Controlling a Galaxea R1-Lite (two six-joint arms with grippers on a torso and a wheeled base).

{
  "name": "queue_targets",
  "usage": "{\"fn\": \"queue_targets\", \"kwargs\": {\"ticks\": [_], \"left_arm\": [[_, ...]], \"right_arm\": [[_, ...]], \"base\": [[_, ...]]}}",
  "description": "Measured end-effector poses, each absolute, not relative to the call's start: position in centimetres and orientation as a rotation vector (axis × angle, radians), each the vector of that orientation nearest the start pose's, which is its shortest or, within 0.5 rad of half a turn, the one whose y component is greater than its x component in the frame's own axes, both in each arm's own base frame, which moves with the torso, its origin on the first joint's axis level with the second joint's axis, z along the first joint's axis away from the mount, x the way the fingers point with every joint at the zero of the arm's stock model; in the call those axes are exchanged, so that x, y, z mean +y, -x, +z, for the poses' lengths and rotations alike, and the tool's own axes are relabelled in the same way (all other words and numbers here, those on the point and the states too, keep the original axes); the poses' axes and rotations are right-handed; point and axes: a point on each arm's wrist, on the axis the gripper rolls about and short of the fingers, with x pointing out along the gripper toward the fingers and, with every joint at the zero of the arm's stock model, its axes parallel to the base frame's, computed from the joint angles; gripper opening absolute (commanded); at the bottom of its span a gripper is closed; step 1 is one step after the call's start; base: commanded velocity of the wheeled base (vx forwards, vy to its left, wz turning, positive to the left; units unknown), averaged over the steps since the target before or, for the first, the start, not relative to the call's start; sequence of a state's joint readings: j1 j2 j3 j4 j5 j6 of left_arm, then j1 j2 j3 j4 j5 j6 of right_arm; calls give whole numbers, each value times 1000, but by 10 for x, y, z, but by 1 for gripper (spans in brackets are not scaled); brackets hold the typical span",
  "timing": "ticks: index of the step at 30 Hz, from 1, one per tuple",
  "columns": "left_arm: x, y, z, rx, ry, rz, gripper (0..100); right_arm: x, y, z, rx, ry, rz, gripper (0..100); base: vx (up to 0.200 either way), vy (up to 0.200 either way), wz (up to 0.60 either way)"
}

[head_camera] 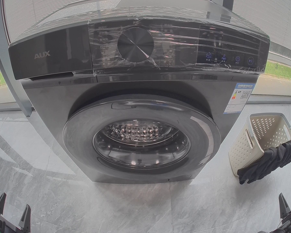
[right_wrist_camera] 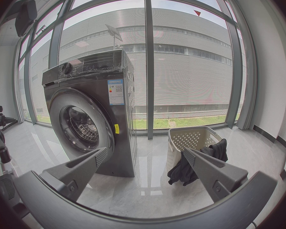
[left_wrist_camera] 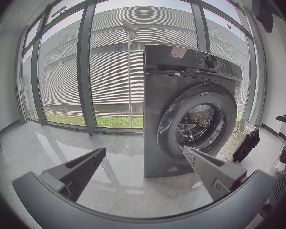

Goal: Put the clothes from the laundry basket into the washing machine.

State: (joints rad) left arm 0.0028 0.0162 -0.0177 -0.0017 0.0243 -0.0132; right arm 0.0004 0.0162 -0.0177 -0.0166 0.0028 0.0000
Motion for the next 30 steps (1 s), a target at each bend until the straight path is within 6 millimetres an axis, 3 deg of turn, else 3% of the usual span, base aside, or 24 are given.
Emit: {"fn": "queue_targets", "kwargs": {"ticks": [3, 21, 27, 30], "left_arm": [[0, 23, 81, -3, 13, 27, 100], [0, 23, 81, -3, 5, 27, 100], [0, 23, 81, -3, 5, 27, 100], [1, 23, 81, -3, 3, 29, 100]], "right_arm": [[0, 23, 82, -18, 0, 3, 100], [0, 23, 82, -18, -1, 2, 100], [0, 23, 82, -18, -1, 2, 100], [0, 23, 82, -18, -1, 1, 100]], "base": [[0, 200, 0], [0, 0, 0], [200, 0, 0], [0, 0, 0]]}}
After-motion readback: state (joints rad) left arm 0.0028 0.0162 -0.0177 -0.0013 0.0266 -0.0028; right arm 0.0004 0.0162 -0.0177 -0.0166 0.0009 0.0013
